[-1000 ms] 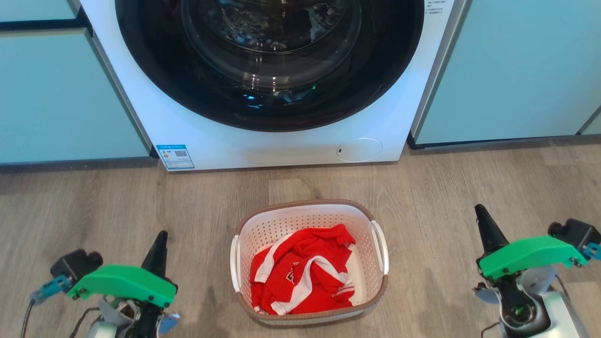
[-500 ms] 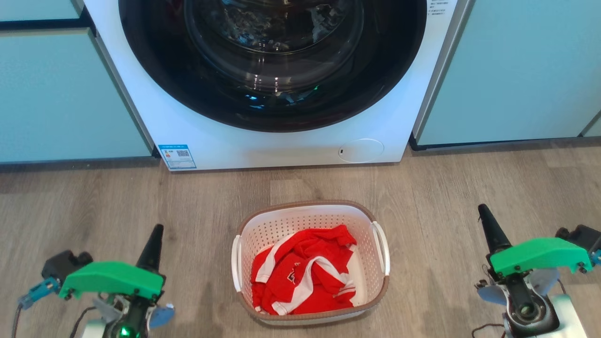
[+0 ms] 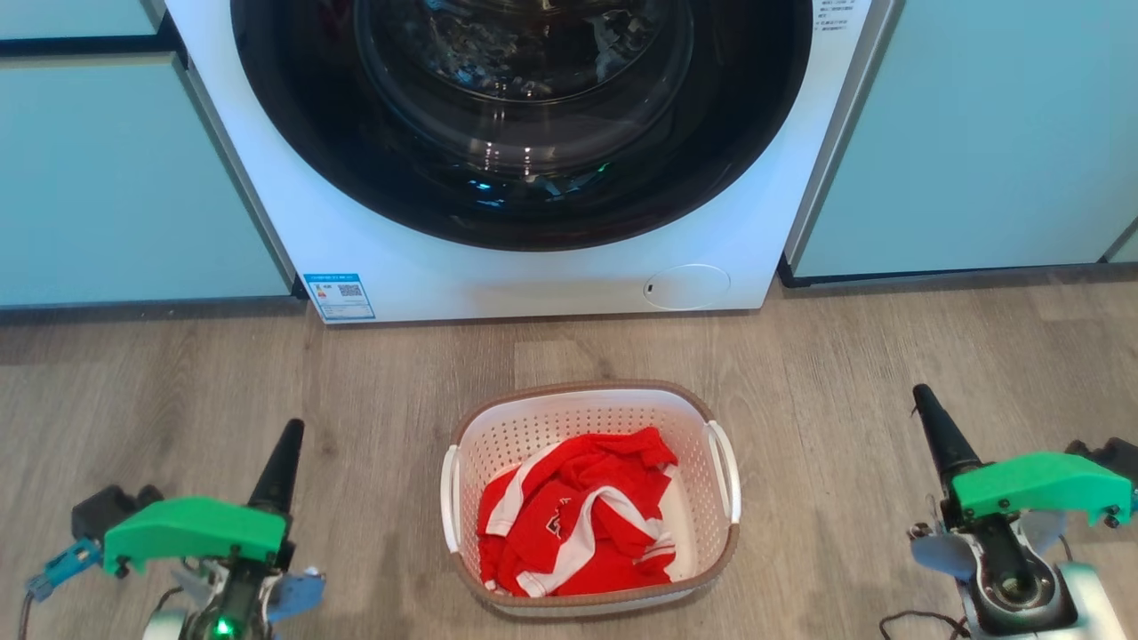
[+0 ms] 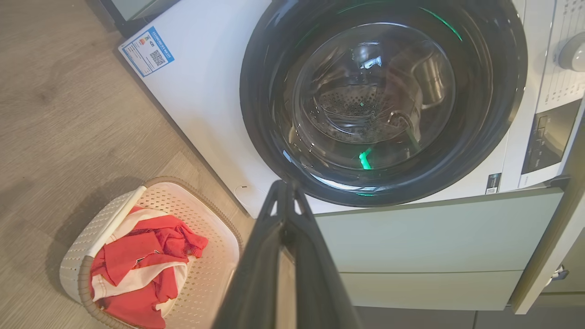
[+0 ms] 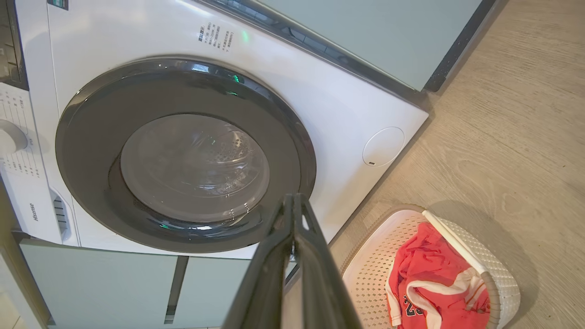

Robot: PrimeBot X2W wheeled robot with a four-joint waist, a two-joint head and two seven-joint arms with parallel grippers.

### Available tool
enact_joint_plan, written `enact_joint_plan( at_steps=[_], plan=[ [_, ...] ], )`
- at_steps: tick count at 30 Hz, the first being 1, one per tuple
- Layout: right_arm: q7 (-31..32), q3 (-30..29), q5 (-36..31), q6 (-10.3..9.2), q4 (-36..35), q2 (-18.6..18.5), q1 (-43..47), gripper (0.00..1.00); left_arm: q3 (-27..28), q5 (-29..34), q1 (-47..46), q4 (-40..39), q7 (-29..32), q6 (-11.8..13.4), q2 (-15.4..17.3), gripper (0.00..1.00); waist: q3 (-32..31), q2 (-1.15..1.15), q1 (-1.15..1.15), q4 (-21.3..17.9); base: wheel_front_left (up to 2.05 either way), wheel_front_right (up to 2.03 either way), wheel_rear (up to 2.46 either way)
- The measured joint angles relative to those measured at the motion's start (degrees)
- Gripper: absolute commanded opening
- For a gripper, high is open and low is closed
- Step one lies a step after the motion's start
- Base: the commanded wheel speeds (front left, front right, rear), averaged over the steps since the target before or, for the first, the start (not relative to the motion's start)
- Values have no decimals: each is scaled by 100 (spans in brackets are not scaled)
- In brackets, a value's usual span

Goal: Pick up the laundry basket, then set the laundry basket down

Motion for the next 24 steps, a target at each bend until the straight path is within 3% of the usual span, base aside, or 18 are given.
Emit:
enact_joint_plan(
  at_steps=[24],
  plan=[
    [200, -230, 1568, -1, -8, 5, 8, 0, 561, -1324, -115, 178, 252, -443, -250, 0, -20, 0, 0, 59, 0, 0, 0]
  ],
)
